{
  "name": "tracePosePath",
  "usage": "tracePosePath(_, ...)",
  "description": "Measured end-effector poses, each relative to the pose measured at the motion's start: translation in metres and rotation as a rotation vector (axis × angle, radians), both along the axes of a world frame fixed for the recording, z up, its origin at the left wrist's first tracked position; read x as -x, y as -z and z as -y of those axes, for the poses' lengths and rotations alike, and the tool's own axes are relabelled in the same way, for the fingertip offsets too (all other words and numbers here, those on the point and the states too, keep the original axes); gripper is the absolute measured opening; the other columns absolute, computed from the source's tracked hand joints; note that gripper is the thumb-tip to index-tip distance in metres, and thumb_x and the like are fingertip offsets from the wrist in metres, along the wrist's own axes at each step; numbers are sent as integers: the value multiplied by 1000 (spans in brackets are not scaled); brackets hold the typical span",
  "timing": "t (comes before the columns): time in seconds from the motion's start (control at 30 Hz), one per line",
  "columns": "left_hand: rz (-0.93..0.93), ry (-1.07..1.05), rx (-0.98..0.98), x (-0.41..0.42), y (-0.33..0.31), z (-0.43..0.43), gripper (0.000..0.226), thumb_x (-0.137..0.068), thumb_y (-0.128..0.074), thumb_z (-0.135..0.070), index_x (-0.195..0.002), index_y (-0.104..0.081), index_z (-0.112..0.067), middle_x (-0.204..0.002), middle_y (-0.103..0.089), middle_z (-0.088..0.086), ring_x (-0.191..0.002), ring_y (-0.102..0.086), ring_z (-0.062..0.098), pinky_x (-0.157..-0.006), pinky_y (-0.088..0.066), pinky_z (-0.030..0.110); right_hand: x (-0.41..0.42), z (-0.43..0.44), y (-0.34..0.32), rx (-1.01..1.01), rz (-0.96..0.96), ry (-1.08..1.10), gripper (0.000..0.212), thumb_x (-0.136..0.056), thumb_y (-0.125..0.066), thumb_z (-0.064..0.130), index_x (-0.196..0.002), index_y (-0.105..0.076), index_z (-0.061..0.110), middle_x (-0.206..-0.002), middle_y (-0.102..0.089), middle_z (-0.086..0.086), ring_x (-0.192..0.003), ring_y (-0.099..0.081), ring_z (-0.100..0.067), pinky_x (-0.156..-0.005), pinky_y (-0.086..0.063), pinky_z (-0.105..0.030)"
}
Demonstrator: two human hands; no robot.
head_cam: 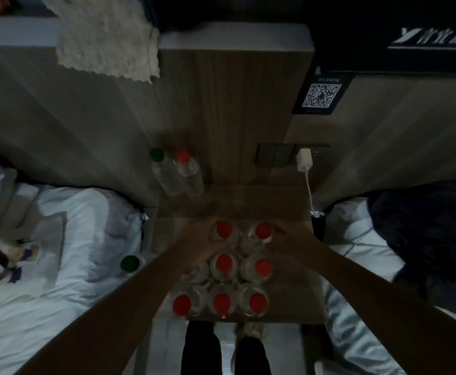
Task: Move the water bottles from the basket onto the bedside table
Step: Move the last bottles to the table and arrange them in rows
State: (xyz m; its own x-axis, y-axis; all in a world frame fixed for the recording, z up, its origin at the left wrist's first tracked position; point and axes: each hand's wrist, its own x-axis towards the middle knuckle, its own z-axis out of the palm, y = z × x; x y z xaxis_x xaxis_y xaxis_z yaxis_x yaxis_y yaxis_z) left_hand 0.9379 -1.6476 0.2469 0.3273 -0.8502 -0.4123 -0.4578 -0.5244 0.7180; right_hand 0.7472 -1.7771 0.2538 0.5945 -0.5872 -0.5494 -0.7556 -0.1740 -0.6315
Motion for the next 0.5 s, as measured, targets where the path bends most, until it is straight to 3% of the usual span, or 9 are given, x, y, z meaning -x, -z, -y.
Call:
tracePosePath(0.07, 8, 17, 19, -5, 8, 3, 53, -73, -73, -42, -120, -59, -21, -118, -64, -1, -109, -58, 13, -98, -47, 39, -2, 2, 10, 21, 33, -18, 46, -81, -69, 2, -126, -56, 4, -117, -60, -6, -97, -62, -8, -68, -43, -3)
tracePosePath(0.1, 10, 40, 30, -8, 13, 5, 53, -72, -72, -45, -119, -59, -23, -117, -64, -4, -108, -58, 10, -97, -47, 38, -2, 2, 16, 59, 64, -9, 45, -81, -69, 1, -125, -57, 2, -117, -60, -8, -98, -62, -10, -67, -44, -4)
tracePosePath(0.17, -13, 94, 52, -12, 21, 9, 48, -72, -73, -44, -115, -60, -29, -112, -65, -12, -105, -59, 3, -95, -49, 32, -5, 2, 26, 21, 127, 43, 47, -82, -71, 14, -126, -57, 8, -123, -61, -7, -114, -58, -19, -71, -40, -3)
tracePosePath(0.23, -53, 120, 73, -13, 30, 13, 38, -72, -74, -44, -107, -59, -42, -105, -65, -21, -102, -60, -1, -91, -50, 26, -10, -2, 29, 37, 183, 29, 48, -84, -69, 27, -129, -55, 17, -123, -61, 2, -116, -55, -14, -74, -35, -2)
tracePosePath(0.33, -106, 65, 119, -15, 46, 20, 35, -65, -73, -59, -94, -59, -47, -93, -66, -23, -96, -62, -2, -85, -52, 28, -14, -10, 45, -168, 398, 133, 39, -82, -70, 30, -119, -59, 33, -114, -66, 11, -111, -61, -12, -87, -49, -19)
tracePosePath(0.4, -126, 42, 160, -18, 53, 28, 46, -55, -71, -70, -86, -59, -38, -80, -68, -29, -83, -62, -10, -76, -47, 14, -17, -10, 56, -239, 512, 234, 35, -78, -69, 34, -111, -60, 40, -110, -69, 7, -105, -66, -14, -88, -54, -36)
tracePosePath(0.5, -48, 30, 215, -26, 54, 38, 37, -58, -75, -63, -77, -54, -41, -74, -59, -45, -75, -61, -9, -67, -40, 0, -27, -2, 63, -222, 549, 265, 32, -79, -65, 35, -110, -61, 30, -104, -69, 3, -97, -67, -10, -82, -54, -29)
